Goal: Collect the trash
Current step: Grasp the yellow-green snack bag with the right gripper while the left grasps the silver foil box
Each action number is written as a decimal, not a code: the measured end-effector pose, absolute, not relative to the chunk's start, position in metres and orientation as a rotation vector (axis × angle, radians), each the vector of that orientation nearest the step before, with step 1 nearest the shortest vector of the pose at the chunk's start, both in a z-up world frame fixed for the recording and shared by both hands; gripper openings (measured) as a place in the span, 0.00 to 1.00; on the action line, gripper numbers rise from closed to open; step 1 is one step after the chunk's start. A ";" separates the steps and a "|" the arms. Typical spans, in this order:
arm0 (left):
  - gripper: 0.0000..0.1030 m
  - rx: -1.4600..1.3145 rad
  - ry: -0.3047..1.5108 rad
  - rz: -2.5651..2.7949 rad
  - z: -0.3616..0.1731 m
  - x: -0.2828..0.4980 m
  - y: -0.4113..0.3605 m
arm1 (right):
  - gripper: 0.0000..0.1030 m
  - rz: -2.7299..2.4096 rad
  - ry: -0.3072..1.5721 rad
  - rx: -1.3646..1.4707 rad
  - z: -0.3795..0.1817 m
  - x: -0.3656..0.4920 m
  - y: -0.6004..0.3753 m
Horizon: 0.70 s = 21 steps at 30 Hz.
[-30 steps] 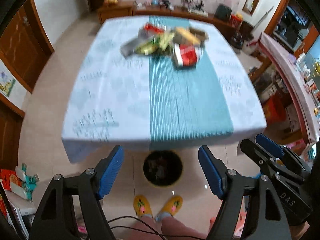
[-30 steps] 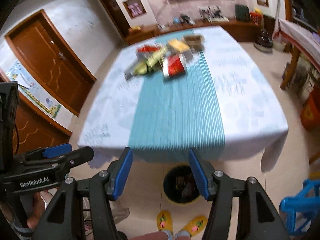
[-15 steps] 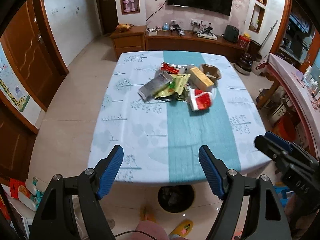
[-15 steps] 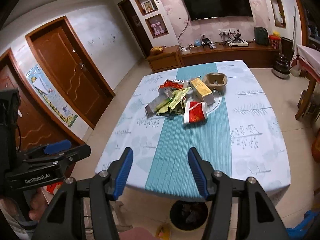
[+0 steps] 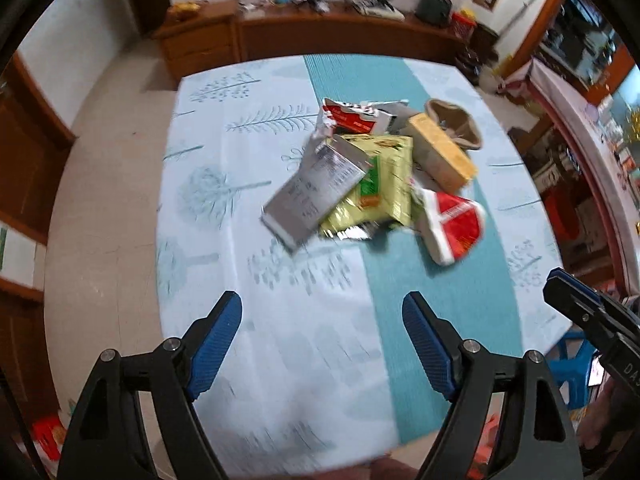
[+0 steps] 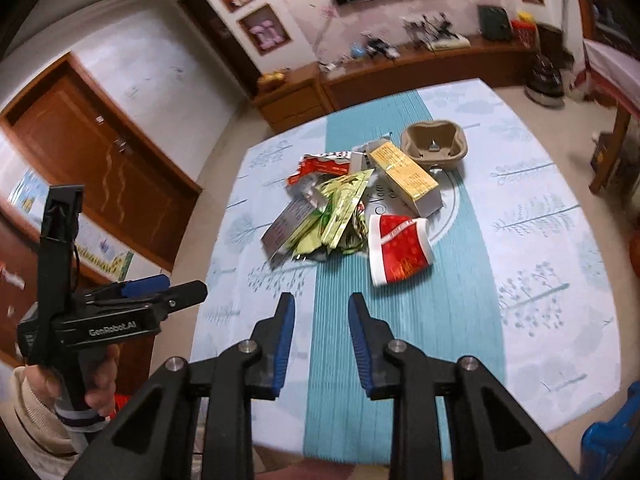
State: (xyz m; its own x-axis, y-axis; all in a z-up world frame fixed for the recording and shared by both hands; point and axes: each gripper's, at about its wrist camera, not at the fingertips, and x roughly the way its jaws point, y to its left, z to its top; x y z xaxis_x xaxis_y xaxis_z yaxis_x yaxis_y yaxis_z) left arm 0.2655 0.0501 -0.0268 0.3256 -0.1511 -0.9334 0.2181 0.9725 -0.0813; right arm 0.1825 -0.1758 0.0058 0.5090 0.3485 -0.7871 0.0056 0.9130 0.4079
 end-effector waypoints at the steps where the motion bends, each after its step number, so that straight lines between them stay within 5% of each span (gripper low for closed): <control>1: 0.79 0.072 1.230 -0.254 -0.035 0.283 0.051 | 0.27 0.205 1.032 0.392 0.001 0.191 -0.174; 10: 0.79 0.113 1.353 -0.361 -0.106 0.384 0.050 | 0.30 0.077 1.124 0.485 -0.054 0.283 -0.162; 21: 0.79 0.188 1.383 -0.508 -0.141 0.414 0.028 | 0.36 0.027 1.158 0.503 -0.081 0.338 -0.156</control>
State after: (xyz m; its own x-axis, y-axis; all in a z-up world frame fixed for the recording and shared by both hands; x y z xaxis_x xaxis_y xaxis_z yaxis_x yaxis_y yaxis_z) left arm 0.4145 0.0281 -0.1406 0.1002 -0.2325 -0.9674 0.4484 0.8785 -0.1647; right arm 0.3384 -0.1562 -0.0811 0.4140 0.2749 -0.8678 0.2346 0.8889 0.3935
